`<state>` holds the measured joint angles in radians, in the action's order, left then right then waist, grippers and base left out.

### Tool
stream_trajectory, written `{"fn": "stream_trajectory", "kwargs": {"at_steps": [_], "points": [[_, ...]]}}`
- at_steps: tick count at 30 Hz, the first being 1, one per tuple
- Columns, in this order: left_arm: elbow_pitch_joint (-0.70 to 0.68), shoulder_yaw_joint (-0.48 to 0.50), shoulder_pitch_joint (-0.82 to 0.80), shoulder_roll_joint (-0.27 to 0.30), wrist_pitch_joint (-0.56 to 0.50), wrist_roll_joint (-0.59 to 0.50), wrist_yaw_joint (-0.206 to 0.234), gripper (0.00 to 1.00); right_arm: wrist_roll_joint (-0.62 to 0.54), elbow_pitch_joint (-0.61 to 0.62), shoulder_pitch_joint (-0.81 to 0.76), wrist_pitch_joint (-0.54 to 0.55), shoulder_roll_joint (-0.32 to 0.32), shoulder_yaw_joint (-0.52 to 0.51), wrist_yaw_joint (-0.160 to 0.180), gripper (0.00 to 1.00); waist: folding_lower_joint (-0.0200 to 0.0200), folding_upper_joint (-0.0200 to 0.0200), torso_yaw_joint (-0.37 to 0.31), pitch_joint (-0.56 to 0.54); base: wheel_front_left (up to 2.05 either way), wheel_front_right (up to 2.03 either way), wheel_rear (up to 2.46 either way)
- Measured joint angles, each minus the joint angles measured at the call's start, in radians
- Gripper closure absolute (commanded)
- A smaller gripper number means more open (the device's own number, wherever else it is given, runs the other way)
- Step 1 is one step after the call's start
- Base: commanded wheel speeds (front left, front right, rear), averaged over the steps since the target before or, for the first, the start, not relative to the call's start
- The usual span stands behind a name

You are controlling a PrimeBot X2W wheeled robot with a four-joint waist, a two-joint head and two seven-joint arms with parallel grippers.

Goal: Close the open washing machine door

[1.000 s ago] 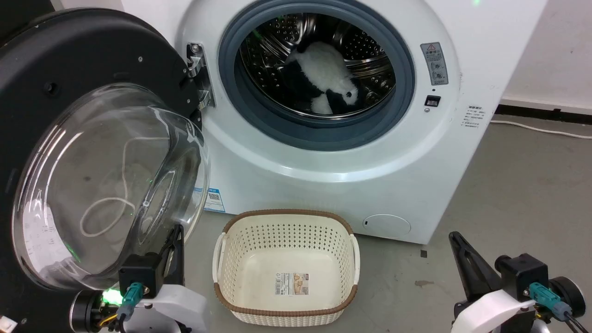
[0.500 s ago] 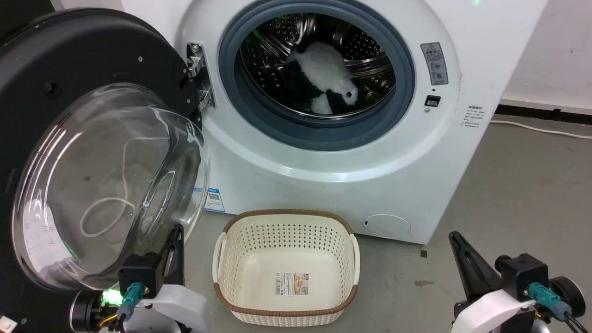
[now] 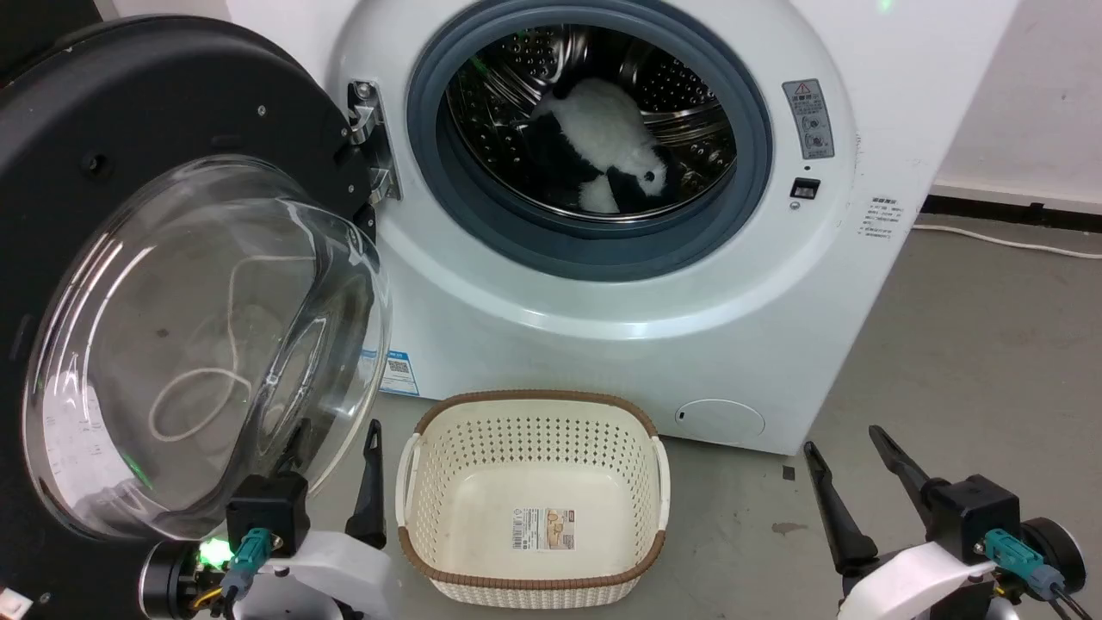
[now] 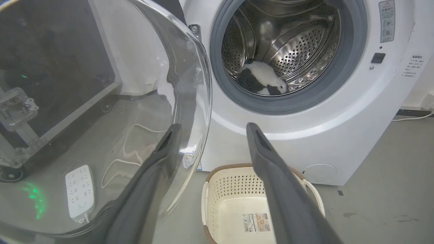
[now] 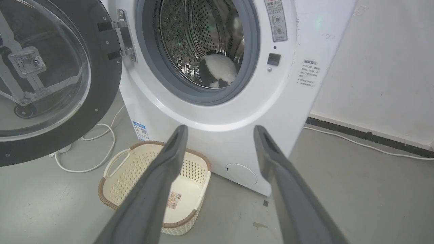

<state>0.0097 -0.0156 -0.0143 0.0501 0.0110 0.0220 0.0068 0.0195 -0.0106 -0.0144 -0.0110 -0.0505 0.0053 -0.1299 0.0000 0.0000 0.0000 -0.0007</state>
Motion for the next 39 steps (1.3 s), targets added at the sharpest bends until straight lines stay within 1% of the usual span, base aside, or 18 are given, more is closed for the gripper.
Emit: {"fn": "stream_trajectory", "kwargs": {"at_steps": [6,7,17,22,23,27,30,35,39], "points": [[0.010,-0.018,0.000,0.000,0.026,0.035,0.008,0.00,0.029,-0.011,-0.002,-0.026,0.000,0.006,0.000,0.00,0.0000,0.0000,-0.001,-0.002,0.00,0.00,0.00],[0.012,-0.026,0.000,0.000,0.035,0.045,0.009,1.00,0.044,-0.016,-0.005,-0.036,0.000,0.009,0.000,0.00,0.0000,0.0000,-0.001,-0.001,0.00,0.00,0.00],[-0.002,-0.036,0.001,0.000,0.053,0.074,0.009,1.00,0.066,-0.027,-0.016,-0.054,0.000,0.015,0.000,0.00,0.0000,0.0000,0.004,-0.002,0.00,0.00,0.00],[-0.049,-0.030,0.000,0.000,0.066,0.098,0.009,1.00,0.081,-0.034,-0.017,-0.063,0.000,0.016,0.000,0.00,0.0000,0.0000,0.014,-0.003,0.00,0.00,0.00],[-0.095,-0.013,0.000,-0.001,0.071,0.110,0.013,1.00,0.089,-0.038,-0.019,-0.072,0.000,0.016,0.000,0.00,0.0000,0.0000,0.026,-0.004,0.00,0.00,0.00],[-0.162,0.030,-0.005,-0.001,0.080,0.122,0.025,1.00,0.100,-0.045,-0.023,-0.080,0.000,0.016,0.000,0.00,0.0000,0.0000,0.049,-0.005,0.00,0.00,0.00],[-0.213,0.080,-0.016,-0.001,0.088,0.126,0.039,1.00,0.108,-0.050,-0.024,-0.088,0.000,0.016,0.000,0.00,0.0000,0.0000,0.070,-0.006,0.00,0.00,0.00],[-0.278,0.195,-0.032,-0.001,0.097,0.130,0.057,1.00,0.123,-0.059,-0.024,-0.098,0.000,0.018,0.000,0.00,0.0000,0.0000,0.111,-0.009,0.00,0.00,0.00],[-0.288,0.315,-0.043,-0.001,0.106,0.138,0.065,1.00,0.136,-0.066,-0.025,-0.106,0.000,0.021,0.000,0.00,0.0000,0.0000,0.145,-0.011,0.00,0.00,0.00]]}}
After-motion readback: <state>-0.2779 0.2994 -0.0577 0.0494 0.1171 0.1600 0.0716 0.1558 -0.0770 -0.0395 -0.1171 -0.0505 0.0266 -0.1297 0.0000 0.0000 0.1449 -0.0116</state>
